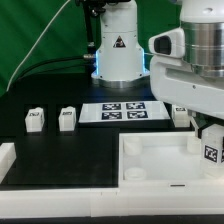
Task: Assemble one leg
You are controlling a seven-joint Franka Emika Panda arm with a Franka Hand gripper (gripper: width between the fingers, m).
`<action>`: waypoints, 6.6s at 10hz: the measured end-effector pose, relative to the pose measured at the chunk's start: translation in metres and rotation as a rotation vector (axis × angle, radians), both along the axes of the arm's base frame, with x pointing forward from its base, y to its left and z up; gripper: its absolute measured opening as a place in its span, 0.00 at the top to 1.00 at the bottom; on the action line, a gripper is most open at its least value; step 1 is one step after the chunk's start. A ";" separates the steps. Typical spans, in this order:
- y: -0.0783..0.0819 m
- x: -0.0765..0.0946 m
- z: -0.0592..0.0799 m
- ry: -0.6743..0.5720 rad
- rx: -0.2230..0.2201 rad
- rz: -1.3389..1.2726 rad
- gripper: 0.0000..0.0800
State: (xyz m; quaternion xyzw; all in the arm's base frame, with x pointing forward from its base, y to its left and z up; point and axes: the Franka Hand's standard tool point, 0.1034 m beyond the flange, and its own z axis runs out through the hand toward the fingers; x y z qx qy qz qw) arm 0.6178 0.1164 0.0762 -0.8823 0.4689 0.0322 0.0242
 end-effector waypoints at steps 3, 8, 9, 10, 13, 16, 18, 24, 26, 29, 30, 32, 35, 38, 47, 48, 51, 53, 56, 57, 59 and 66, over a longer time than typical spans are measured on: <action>0.002 0.000 0.000 0.019 -0.011 -0.343 0.63; 0.003 0.001 0.000 0.017 -0.006 -0.365 0.42; 0.002 0.001 0.000 0.015 -0.005 -0.344 0.26; 0.002 0.000 -0.001 0.005 -0.003 -0.190 0.26; 0.001 0.000 -0.001 0.004 0.001 0.186 0.19; -0.003 0.001 -0.002 -0.021 0.015 0.560 0.19; -0.007 0.002 -0.001 -0.039 0.018 0.825 0.19; -0.011 0.003 -0.001 -0.050 0.018 1.046 0.32; -0.011 0.003 -0.001 -0.049 0.018 1.023 0.54; -0.010 0.003 -0.001 -0.045 0.016 0.945 0.64; -0.010 0.003 -0.001 -0.039 0.013 0.851 0.64; -0.008 0.002 -0.002 -0.025 0.009 0.604 0.64; -0.001 -0.002 -0.004 0.006 -0.008 0.216 0.64; 0.001 -0.002 -0.004 0.028 -0.023 -0.132 0.64; -0.005 -0.002 -0.004 0.024 -0.007 0.118 0.19; -0.005 -0.002 -0.004 0.016 -0.001 0.253 0.19; -0.008 -0.002 -0.006 -0.006 0.003 0.666 0.19; -0.009 -0.002 -0.006 -0.018 0.008 0.911 0.19; -0.011 -0.001 -0.005 -0.031 0.012 1.177 0.19; -0.011 -0.001 -0.005 -0.032 0.011 1.178 0.19; -0.011 -0.001 -0.005 -0.031 0.011 1.176 0.35; -0.010 -0.001 -0.005 -0.021 0.004 0.952 0.64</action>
Offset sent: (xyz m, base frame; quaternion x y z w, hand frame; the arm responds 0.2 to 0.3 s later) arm -0.0024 -0.0005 -0.0034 0.0092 0.0054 0.2774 0.9607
